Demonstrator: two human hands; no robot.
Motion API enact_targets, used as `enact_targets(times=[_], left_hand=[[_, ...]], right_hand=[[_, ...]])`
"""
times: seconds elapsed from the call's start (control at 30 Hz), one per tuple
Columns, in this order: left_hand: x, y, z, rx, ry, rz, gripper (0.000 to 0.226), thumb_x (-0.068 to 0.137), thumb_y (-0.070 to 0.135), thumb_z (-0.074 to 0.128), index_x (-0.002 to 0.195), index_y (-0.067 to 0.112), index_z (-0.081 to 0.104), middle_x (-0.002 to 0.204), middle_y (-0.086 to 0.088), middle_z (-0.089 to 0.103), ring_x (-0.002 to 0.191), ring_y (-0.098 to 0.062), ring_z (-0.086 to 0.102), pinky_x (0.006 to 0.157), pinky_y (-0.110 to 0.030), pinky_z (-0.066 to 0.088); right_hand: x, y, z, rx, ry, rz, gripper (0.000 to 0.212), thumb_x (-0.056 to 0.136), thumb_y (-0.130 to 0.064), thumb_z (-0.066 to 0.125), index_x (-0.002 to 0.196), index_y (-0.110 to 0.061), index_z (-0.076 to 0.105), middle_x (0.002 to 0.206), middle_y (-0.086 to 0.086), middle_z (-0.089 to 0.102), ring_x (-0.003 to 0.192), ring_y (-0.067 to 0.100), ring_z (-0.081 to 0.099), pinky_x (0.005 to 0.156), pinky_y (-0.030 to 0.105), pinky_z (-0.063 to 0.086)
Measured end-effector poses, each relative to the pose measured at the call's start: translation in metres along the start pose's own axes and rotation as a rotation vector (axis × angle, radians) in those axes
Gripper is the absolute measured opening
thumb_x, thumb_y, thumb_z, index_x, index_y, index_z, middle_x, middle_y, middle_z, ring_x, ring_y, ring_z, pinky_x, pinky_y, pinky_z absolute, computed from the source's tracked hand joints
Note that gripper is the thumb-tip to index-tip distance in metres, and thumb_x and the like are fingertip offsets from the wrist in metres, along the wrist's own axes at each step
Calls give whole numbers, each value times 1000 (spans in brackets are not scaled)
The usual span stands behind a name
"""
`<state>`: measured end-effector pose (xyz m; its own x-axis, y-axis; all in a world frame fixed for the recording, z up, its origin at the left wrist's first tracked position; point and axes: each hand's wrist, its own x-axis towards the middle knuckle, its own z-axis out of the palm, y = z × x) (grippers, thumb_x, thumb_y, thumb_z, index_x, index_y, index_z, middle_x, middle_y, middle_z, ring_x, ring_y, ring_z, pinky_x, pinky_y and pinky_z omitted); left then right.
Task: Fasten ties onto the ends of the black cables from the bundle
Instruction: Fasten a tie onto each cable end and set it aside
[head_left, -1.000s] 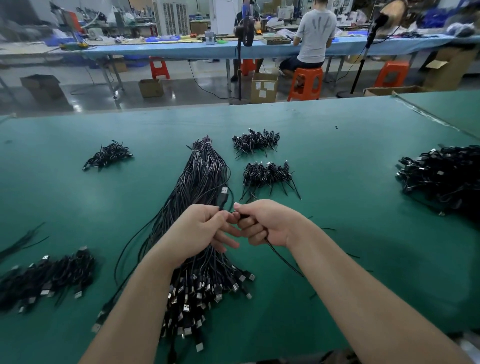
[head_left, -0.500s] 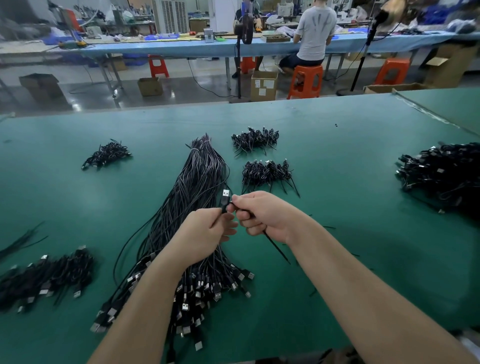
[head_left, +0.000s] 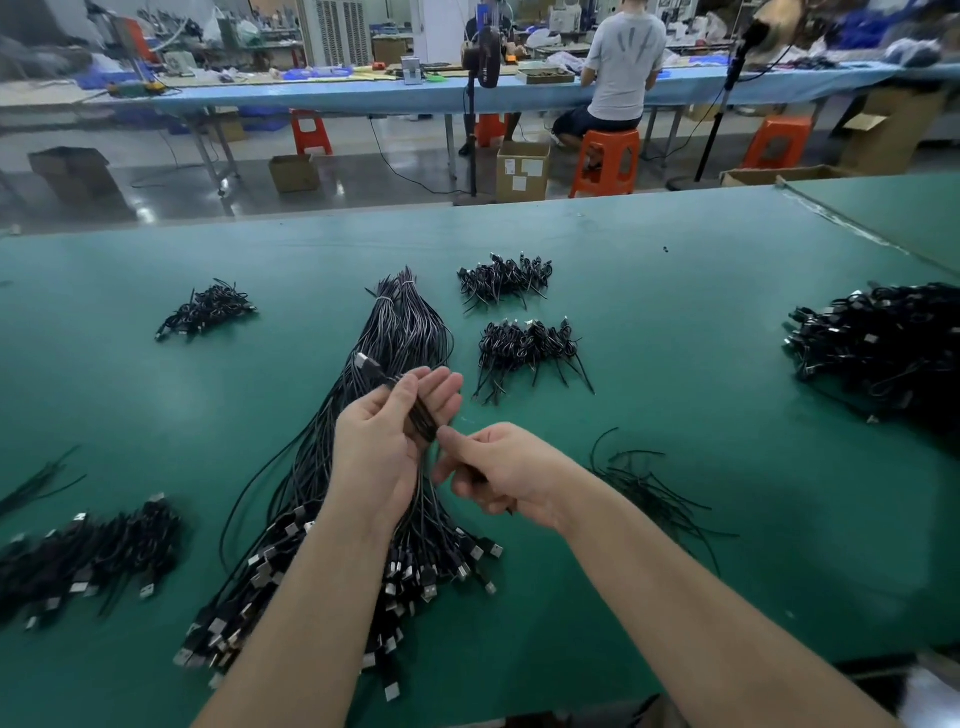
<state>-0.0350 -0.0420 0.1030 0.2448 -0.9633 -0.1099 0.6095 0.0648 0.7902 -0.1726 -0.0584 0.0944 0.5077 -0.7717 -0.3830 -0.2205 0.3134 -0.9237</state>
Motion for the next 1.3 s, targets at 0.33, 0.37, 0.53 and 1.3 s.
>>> enact_targets(times=[0.33, 0.37, 0.53, 1.3], left_hand=[[-3, 3, -2, 150, -73, 62, 22, 105, 7, 47, 118, -7, 58, 109, -18, 75, 100, -31, 74, 75, -28, 60], [-4, 4, -2, 166, -76, 62, 22, 105, 7, 47, 117, -6, 59, 109, -17, 75, 100, -31, 74, 75, -29, 60], [-7, 4, -5, 220, -100, 20, 22, 106, 8, 44, 111, 0, 64, 105, -18, 75, 89, -27, 76, 67, -31, 61], [-3, -3, -20, 657, -279, -71, 25, 99, 13, 59, 83, 14, 77, 99, -4, 78, 103, -11, 70, 88, -18, 48]], right_hand=[[4, 8, -1, 101, -78, -45, 27, 104, -38, 52, 118, -19, 65, 64, 9, 68, 36, 10, 22, 41, 24, 15], [4, 8, -1, 99, -86, -45, 25, 104, -38, 52, 117, -20, 65, 63, 9, 68, 35, 9, 24, 40, 23, 16], [3, 6, -6, 113, -168, -33, 21, 100, -28, 62, 117, -17, 63, 92, 8, 75, 50, 12, 55, 40, 21, 36], [9, 8, -27, -363, 107, -214, 12, 88, -21, 76, 97, -15, 70, 76, 0, 76, 76, 15, 75, 53, 24, 49]])
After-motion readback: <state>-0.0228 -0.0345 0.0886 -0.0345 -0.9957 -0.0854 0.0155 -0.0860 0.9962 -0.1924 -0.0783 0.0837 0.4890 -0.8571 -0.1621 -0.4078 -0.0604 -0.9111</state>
